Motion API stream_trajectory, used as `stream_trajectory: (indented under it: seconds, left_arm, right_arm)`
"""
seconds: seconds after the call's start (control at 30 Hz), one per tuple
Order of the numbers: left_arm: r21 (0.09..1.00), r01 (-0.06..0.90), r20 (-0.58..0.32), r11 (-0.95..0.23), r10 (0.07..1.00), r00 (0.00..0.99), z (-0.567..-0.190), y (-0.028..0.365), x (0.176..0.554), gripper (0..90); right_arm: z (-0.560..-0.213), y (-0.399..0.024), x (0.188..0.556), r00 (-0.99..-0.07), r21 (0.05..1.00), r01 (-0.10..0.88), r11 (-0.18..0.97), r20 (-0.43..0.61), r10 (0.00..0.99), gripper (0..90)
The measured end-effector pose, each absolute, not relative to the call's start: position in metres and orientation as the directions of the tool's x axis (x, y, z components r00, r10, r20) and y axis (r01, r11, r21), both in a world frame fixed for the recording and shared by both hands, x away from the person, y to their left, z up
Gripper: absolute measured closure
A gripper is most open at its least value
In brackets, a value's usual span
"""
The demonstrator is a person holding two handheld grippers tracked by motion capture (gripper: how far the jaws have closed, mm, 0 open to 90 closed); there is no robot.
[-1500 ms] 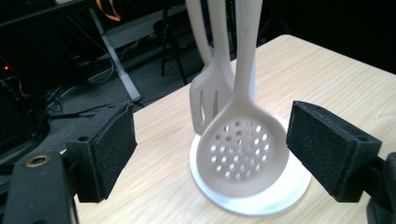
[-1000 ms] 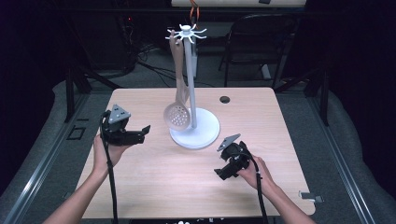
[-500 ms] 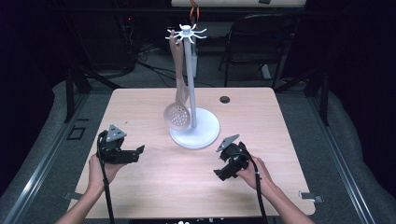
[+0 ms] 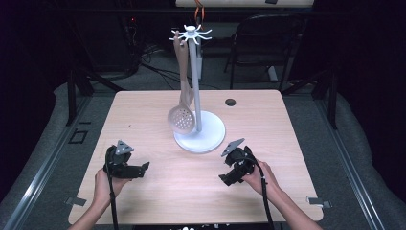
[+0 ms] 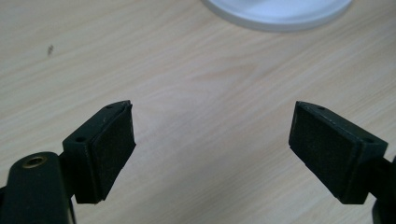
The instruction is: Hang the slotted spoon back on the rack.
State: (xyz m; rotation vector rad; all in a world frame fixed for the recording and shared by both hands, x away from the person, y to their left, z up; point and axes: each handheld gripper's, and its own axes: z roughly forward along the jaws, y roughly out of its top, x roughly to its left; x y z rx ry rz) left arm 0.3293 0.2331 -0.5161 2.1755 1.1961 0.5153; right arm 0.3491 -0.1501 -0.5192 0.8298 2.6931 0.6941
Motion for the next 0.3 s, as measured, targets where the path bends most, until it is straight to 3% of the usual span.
stream_trajectory:
  seconds: [0.3]
  left_arm:
    - [0.645,0.637,0.036,-0.423,0.849,0.527,-0.5197,0.2351,0.3344,11.4]
  right_arm:
    - [-0.5221,-0.1497,0.3491,-0.816,0.501,0.459,0.734,-0.088,0.571,5.6]
